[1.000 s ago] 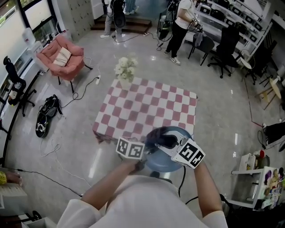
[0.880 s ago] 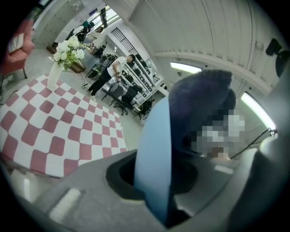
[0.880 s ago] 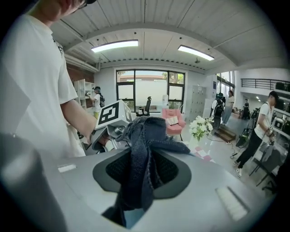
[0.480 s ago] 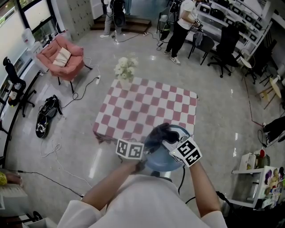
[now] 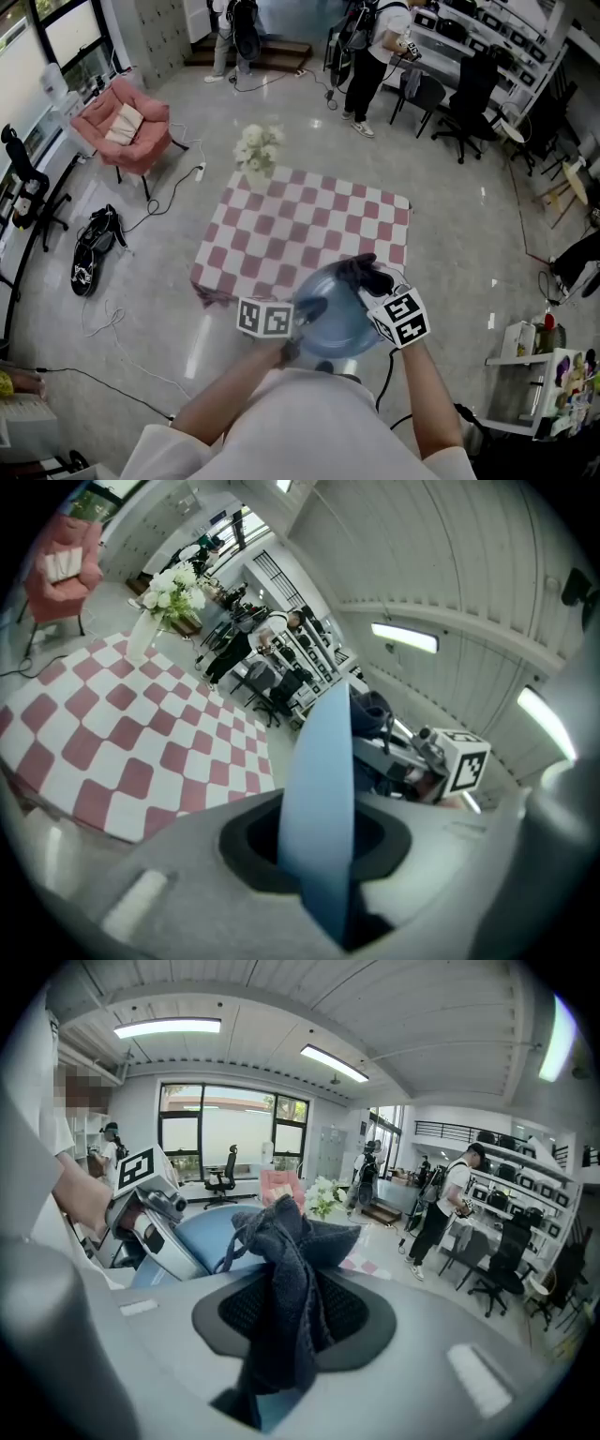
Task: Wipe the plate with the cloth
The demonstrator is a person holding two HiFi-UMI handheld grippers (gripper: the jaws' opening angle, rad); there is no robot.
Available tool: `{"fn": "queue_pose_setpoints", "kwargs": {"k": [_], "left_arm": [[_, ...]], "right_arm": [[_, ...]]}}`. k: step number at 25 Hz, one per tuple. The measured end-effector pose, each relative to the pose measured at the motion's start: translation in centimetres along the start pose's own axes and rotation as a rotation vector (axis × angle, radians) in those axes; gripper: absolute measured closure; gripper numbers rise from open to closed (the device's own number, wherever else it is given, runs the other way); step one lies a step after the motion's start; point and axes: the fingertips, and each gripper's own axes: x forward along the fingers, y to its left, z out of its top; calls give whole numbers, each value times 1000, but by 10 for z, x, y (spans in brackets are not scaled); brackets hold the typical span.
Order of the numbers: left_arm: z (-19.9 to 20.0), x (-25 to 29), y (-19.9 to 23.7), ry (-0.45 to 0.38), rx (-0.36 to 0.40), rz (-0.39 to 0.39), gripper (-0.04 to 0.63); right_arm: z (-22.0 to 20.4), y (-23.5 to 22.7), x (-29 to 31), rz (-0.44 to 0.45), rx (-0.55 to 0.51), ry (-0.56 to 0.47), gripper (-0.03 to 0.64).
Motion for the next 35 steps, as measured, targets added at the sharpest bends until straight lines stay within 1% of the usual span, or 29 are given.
{"fn": "queue_pose_setpoints", "kwargs": {"k": [6, 14, 19, 27, 33, 35], "left_arm": [[8, -5, 13, -57, -17, 32, 523], [12, -8, 23, -122, -58, 66, 523], [14, -8, 27, -137, -60, 85, 523], [25, -17, 37, -203, -77, 116, 523], [35, -23, 45, -238, -75, 133, 523], [39, -26, 48, -247, -71, 137, 522]], "right_arm": [[-22, -17, -5, -59, -8, 49, 499], [-41, -26, -11, -78, 37, 59, 499], [-50, -29, -13, -77, 59, 66, 499], [-66, -22, -10, -52, 106, 76, 499], [-77, -16, -12, -35, 135, 85, 499], [-81, -12, -14, -15, 143, 90, 500]]}}
